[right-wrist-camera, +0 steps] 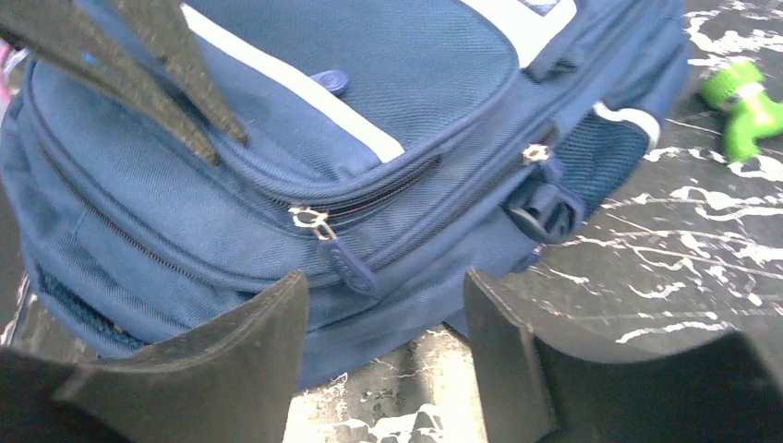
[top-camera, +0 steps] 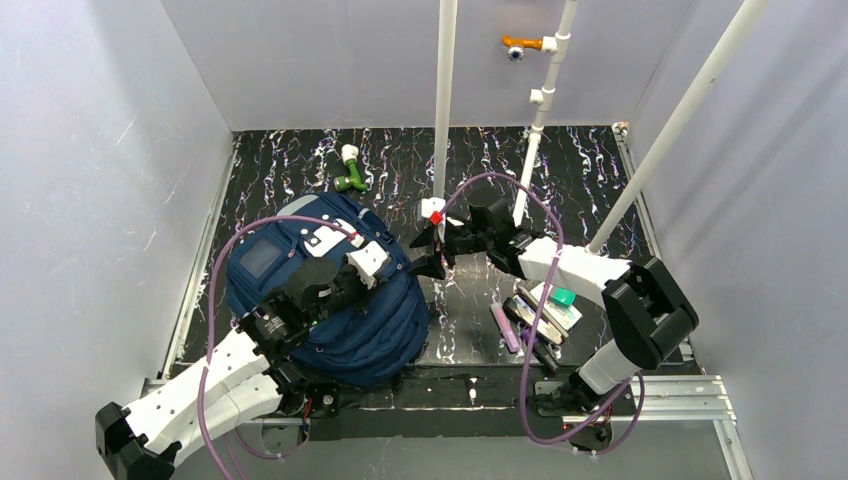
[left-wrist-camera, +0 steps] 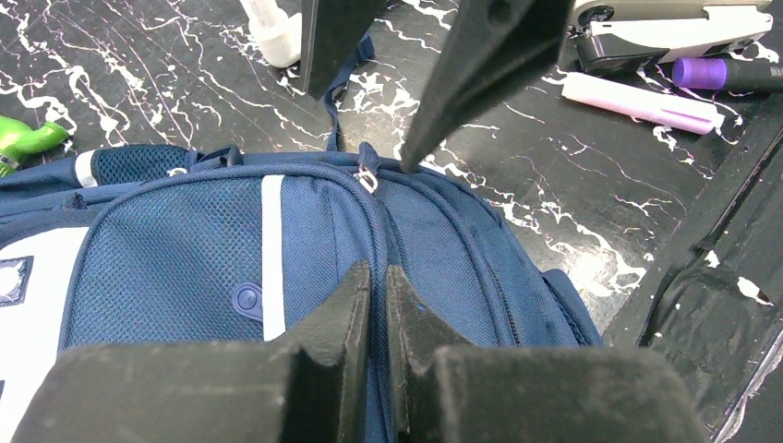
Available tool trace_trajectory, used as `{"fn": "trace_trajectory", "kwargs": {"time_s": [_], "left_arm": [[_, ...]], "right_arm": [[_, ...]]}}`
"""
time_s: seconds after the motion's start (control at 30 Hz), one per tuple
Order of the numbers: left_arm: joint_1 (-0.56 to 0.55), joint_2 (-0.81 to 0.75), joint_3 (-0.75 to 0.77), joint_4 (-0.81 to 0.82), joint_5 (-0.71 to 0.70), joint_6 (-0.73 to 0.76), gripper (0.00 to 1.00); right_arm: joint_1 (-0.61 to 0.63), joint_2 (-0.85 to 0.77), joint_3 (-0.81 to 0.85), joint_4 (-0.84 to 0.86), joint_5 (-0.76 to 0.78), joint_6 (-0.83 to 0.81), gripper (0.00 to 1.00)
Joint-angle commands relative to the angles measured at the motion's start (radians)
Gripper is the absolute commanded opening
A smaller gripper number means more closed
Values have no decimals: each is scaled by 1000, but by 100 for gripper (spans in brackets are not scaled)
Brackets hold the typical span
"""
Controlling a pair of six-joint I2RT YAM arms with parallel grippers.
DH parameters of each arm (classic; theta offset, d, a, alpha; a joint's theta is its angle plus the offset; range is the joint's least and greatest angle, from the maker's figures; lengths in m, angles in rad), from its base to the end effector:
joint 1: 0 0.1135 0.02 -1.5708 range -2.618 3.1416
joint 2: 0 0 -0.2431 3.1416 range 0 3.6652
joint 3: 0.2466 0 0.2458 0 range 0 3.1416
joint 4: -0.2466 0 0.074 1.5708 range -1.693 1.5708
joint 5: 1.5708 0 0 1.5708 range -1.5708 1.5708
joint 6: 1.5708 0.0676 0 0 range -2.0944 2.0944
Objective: Pack the student bag
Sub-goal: Unzip the student bag at the center of the board.
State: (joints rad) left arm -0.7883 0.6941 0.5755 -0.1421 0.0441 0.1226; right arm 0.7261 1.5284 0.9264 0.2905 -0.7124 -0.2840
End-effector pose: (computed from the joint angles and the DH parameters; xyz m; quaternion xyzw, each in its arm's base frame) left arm 0.1485 -0.1536 0.2639 0.3608 0.7061 -0.2155 0.5699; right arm 0.2393 0.2716 0.2325 -0.5462 0.5636 0.3960 0.4767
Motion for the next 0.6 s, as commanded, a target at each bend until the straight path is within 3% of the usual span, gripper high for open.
{"fn": "trace_trajectory", "kwargs": {"time_s": [0.0, 0.17, 0.57], "left_arm": [[2, -29, 1, 5, 37, 11, 0], [2, -35, -21, 27, 40, 3, 0], [3, -10, -6, 37, 50, 26, 0]], "right_arm": [[5, 30, 65, 84, -185, -56, 74], [3, 40, 60, 105, -205, -43, 80], [6, 138, 73, 157, -284, 33, 67]]}}
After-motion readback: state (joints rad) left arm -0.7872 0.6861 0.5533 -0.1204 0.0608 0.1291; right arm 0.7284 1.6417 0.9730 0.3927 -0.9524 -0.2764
